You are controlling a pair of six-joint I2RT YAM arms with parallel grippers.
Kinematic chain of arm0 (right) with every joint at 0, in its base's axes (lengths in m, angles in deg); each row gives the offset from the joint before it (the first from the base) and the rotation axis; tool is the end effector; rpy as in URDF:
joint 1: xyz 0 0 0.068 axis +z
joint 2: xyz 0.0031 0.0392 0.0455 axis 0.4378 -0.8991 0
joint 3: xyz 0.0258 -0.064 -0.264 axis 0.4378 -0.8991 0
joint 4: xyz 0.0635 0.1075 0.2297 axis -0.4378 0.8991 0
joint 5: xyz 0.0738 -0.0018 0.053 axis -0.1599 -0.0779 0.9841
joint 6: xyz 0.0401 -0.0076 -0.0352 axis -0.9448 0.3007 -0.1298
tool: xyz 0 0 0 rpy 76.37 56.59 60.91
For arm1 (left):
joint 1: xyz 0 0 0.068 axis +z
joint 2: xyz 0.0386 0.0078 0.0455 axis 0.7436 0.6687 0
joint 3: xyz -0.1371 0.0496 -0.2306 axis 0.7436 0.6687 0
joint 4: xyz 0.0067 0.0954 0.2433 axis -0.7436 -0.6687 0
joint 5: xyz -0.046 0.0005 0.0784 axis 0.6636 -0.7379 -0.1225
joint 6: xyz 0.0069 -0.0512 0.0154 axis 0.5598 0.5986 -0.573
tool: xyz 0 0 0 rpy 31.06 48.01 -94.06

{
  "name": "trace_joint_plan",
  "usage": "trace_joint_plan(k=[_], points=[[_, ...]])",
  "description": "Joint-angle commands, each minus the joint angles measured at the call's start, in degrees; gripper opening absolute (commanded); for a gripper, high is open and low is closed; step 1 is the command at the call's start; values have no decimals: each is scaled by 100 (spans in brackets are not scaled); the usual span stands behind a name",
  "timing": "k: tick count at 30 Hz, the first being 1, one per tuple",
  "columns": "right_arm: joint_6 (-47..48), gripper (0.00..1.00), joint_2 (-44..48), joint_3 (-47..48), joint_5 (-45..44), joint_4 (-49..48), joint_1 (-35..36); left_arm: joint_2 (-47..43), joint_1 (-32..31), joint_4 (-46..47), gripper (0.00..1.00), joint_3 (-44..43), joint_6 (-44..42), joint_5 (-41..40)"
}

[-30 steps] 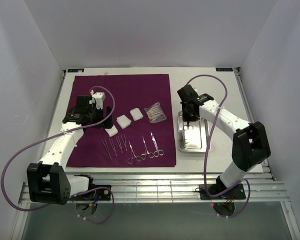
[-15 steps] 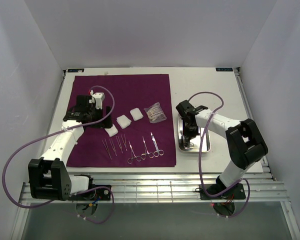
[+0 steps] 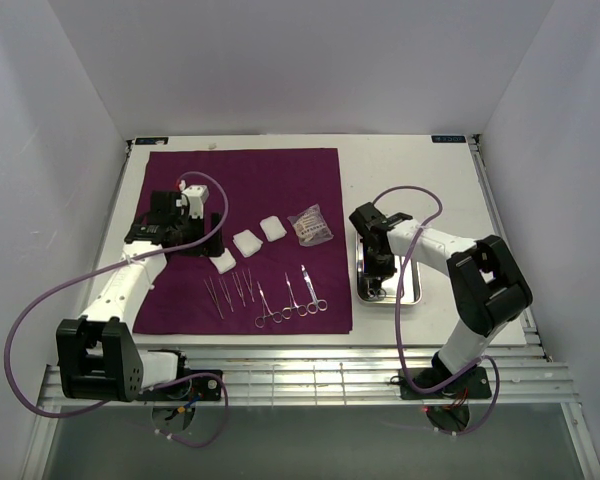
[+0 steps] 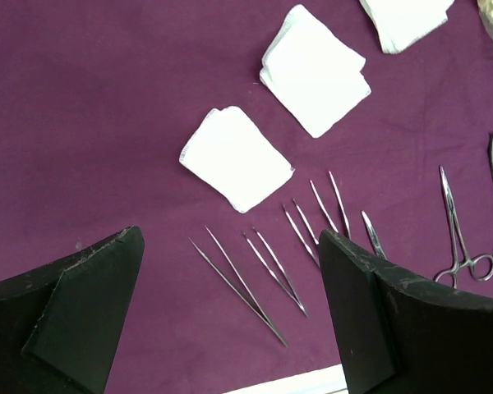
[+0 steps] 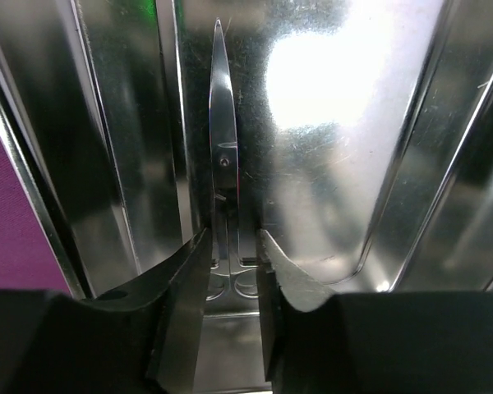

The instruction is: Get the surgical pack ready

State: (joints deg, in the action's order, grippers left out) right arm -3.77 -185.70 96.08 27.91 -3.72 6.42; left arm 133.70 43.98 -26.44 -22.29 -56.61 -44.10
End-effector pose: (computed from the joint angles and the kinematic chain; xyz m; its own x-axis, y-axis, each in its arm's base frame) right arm 0.2653 0.1571 0.1682 -0.9395 -0.0352 -0.3409 -0.0009 0.9950 -0.1003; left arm 0.2545 -0.0246 0.2497 -0.8156 0.0599 -0.5755 0.1771 0.9727 -0.1497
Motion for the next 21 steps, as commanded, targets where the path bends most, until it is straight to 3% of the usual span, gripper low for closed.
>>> trace_joint_plan(k=[1, 6, 10, 15, 18, 21], points=[[82, 35, 42, 8, 13, -36, 5, -208, 36, 160, 98, 179, -277, 211], [152, 38, 279, 192, -84, 43, 49, -533, 28, 318, 98, 443, -646, -8], [354, 39, 385, 640, -670, 393, 215, -1077, 28, 494, 96, 663, -683, -350], [873, 53, 640, 1430, -1393, 290, 1005, -2167, 28, 1293, 95, 1084, -410, -545], [978, 56, 369, 1764, -939, 123, 1453, -2634, 19, 1470, 94, 1322, -147, -553], [1355, 56, -262, 1967, 221, 52, 1849, -2722, 19, 1470, 93, 1445, -32, -711]])
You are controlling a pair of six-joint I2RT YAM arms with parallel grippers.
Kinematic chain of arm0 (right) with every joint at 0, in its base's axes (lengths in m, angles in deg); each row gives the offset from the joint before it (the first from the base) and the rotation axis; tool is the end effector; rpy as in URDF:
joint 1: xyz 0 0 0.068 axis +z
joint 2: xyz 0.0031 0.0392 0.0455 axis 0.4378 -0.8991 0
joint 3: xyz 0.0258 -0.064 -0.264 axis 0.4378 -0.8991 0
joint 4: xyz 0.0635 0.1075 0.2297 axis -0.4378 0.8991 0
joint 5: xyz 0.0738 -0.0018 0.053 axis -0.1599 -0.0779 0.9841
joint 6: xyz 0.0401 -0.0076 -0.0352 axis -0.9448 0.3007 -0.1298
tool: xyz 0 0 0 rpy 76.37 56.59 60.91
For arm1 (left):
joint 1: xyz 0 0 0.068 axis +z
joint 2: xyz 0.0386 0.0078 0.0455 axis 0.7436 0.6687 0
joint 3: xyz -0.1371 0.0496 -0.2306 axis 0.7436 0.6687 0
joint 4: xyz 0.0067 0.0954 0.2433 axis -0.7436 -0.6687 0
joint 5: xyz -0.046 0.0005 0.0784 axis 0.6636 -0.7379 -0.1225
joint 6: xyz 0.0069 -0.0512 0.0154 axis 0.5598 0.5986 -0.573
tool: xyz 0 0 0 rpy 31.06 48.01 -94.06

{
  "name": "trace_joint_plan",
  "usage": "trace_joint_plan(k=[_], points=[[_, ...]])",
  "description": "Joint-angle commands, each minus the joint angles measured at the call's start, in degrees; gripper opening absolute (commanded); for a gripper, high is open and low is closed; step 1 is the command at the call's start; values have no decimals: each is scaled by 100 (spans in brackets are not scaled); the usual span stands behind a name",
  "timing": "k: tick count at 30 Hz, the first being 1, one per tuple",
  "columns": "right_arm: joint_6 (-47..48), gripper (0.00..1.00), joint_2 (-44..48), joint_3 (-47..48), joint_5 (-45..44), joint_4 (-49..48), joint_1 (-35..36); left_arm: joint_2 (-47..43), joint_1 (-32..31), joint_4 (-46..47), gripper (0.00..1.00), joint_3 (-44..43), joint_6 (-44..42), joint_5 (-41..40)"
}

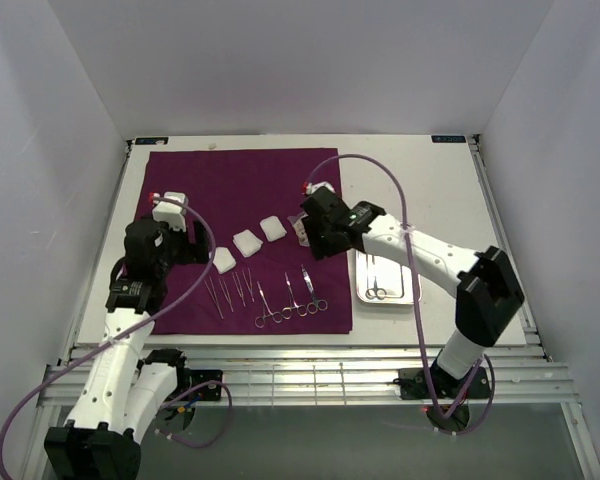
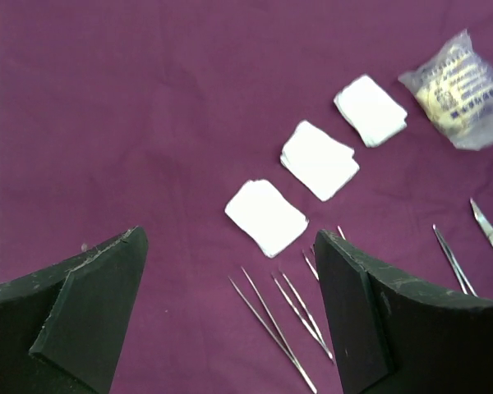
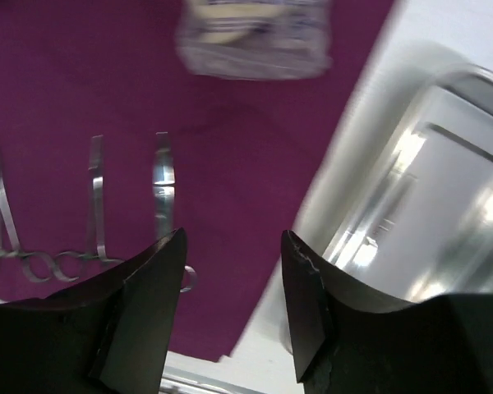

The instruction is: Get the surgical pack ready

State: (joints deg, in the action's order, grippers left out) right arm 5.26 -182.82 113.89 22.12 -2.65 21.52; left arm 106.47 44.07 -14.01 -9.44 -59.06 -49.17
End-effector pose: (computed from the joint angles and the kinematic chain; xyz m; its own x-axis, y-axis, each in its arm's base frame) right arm 0.2456 0.2489 0.2735 -0.7177 -0.3023 -0.6273 -0.3230 0.9426 -0.0847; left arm 0.1808 -0.0160 0.2869 -0.4621 0.0768 -0.8835 0.1750 0.9845 -0.0060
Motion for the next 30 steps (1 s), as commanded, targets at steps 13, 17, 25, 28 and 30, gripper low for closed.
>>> trace_joint_plan(k=[13, 17, 25, 28, 30], points=[[630, 46, -1556, 503, 1699, 59, 560, 431, 19, 182, 93, 222, 485, -758], [673, 45, -1582, 451, 1682, 42, 587, 441, 10, 183, 93, 221, 494, -776], [753, 44, -1846, 415, 1735, 129, 648, 528, 19, 183, 93, 195, 485, -750], [726, 43, -1977, 398, 1700, 129, 648, 590, 10, 183, 93, 186, 468, -741], [718, 40, -2092, 415, 1656, 182, 657, 625, 10, 183, 93, 169, 476, -750]])
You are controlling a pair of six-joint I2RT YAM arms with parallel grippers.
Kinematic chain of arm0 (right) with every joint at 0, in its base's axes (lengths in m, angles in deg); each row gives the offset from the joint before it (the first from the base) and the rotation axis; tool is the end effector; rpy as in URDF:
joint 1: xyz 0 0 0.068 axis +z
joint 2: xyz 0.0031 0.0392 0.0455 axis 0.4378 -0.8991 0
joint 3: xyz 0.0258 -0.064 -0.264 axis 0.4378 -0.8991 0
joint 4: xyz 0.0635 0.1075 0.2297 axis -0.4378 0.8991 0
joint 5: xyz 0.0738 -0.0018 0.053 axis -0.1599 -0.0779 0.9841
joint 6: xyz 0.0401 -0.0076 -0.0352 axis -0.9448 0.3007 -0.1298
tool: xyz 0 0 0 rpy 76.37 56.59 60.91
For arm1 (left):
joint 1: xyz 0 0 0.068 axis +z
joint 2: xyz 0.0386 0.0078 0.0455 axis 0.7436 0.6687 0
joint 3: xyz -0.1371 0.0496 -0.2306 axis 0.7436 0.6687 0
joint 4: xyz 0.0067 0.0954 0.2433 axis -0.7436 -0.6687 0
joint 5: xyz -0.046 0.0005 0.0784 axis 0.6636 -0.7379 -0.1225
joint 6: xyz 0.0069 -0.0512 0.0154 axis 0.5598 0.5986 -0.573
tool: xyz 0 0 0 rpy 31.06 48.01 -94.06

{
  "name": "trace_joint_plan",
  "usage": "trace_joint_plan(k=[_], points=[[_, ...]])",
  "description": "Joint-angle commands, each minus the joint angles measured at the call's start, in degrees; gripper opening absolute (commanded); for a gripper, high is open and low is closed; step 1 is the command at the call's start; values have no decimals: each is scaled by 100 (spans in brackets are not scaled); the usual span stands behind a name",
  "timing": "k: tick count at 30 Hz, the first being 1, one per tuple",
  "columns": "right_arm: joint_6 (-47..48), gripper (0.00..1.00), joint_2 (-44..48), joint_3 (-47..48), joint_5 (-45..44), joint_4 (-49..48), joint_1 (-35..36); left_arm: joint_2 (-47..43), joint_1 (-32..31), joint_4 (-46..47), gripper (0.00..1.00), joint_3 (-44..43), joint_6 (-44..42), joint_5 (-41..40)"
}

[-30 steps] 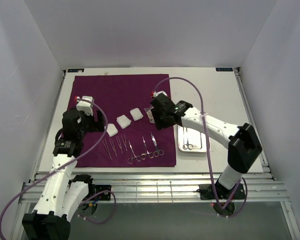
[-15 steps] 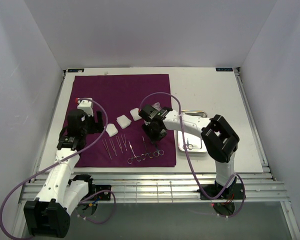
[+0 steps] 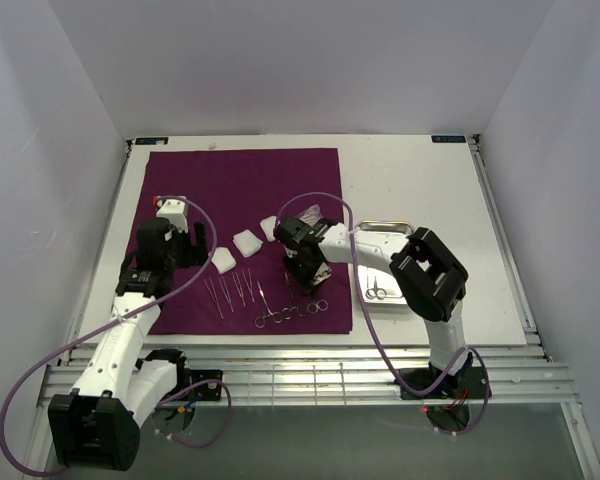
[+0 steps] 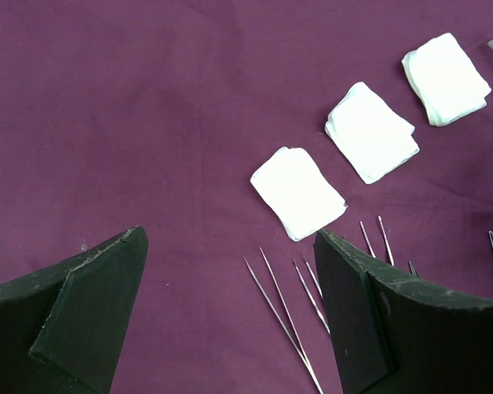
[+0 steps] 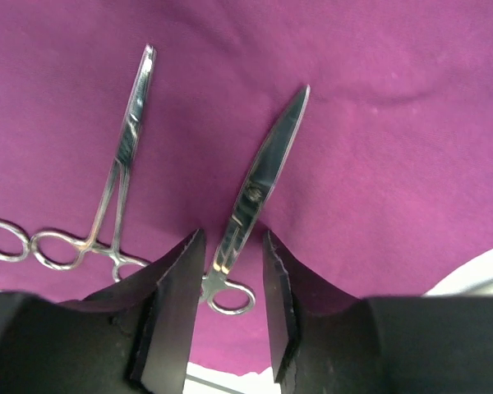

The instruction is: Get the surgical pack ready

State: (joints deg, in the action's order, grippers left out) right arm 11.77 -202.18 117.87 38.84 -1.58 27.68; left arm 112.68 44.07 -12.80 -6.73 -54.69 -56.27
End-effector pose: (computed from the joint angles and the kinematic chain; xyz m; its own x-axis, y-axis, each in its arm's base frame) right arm 0.2369 0.3172 0.1709 -0.7379 -0.5999 -0.3094 -0.6314 0.7754 0.0024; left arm 0.1975 -0.0127 0.2540 -0.5845 0.0091 -0.8113 0.0291 0.9995 -0.0098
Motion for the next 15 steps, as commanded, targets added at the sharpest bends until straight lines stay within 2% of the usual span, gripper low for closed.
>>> trace_joint_plan(k=[1, 8, 10, 15], points=[[58, 40, -190, 26, -51, 92, 40, 4, 10, 62, 93, -93, 39, -31], [-39, 34, -401, 9, -280, 163, 40, 4, 10, 71, 93, -93, 57, -57], [-65, 26, -428, 17, -359, 233, 40, -4, 10, 71, 93, -93, 57, -83], [-232, 12, -261, -17, -649, 277, 40, 4, 10, 71, 93, -85, 31, -101]])
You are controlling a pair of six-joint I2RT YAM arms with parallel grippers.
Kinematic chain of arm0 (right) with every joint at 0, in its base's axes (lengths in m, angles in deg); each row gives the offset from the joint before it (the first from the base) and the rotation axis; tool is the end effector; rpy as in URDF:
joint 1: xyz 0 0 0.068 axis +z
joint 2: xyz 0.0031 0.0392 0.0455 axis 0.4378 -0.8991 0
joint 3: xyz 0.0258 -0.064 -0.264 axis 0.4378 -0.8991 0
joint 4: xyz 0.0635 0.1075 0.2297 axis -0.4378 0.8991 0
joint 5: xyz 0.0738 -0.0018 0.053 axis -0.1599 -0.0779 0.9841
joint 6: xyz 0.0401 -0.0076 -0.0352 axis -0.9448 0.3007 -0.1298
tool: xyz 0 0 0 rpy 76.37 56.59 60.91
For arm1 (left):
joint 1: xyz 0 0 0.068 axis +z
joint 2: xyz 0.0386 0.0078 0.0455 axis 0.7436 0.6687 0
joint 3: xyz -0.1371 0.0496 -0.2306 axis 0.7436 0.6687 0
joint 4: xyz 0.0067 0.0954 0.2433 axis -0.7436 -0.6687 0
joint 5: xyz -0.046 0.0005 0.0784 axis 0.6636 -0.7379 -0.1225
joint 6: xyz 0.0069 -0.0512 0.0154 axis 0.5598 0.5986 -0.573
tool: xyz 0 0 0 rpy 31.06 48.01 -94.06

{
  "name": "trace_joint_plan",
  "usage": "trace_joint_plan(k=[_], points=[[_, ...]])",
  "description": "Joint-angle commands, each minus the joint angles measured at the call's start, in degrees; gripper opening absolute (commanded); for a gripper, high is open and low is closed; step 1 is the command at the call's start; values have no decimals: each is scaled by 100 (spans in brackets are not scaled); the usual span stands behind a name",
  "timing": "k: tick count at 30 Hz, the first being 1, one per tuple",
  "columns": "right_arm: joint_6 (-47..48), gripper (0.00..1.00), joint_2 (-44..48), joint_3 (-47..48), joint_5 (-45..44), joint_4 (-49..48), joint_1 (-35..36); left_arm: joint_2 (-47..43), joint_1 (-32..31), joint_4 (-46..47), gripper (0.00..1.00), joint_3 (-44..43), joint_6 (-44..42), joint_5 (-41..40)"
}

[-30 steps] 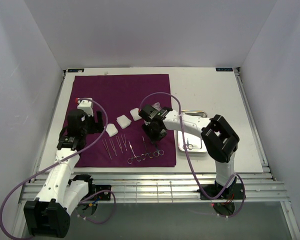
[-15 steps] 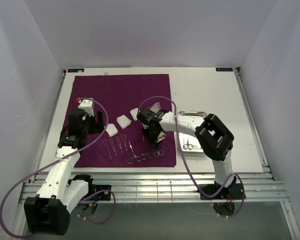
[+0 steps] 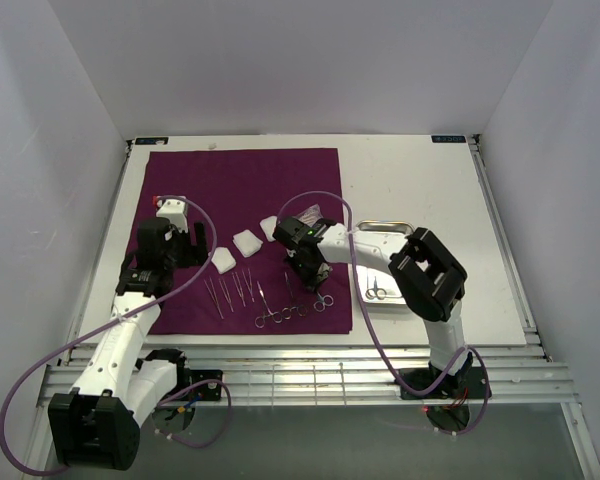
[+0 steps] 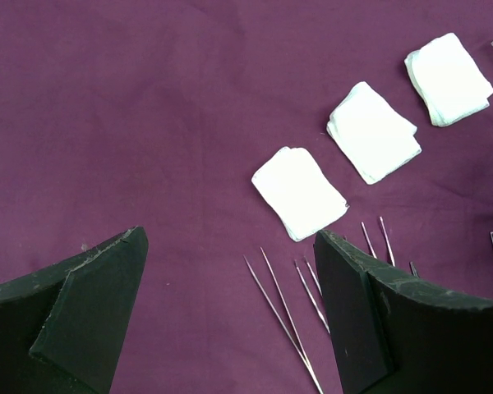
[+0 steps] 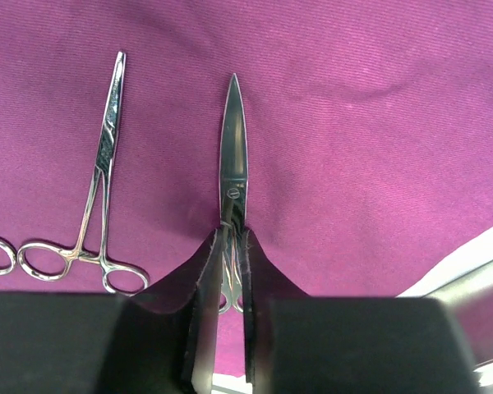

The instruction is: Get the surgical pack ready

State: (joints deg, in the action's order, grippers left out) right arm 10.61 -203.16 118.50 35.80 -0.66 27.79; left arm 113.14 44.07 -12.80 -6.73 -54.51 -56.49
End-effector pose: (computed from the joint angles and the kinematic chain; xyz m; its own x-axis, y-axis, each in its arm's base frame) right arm 0.2386 0.3176 0.1671 -0.7499 -0.5886 -0.3020 -0.6051 0.7948 -0.0462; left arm 0.1986 -0.0127 0.2526 -0.5910 0.0064 -0.8067 0.0240 0.9997 -0.0097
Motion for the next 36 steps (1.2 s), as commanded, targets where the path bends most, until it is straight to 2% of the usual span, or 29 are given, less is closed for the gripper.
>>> trace_joint_plan(k=[1, 14, 24, 27, 31, 36], points=[[-117, 10, -102, -81, -354, 185, 30, -42, 10, 71, 93, -85, 4, -88], [-143, 8, 487, -2, -319, 80, 12, -59, 10, 89, 93, -67, -13, -88], [-143, 8, 760, 68, 24, -201, -137, -68, 10, 106, 93, -41, -57, -105], [-396, 8, 1032, 235, 67, -341, -313, -77, 19, 106, 93, -49, -66, -123], [-1029, 8, 1821, 35, 86, -719, -1057, -77, 19, 106, 93, -49, -66, -53], [-1216, 8, 2535, -783, -907, -720, -1622, -94, 10, 106, 92, -67, -154, 149]])
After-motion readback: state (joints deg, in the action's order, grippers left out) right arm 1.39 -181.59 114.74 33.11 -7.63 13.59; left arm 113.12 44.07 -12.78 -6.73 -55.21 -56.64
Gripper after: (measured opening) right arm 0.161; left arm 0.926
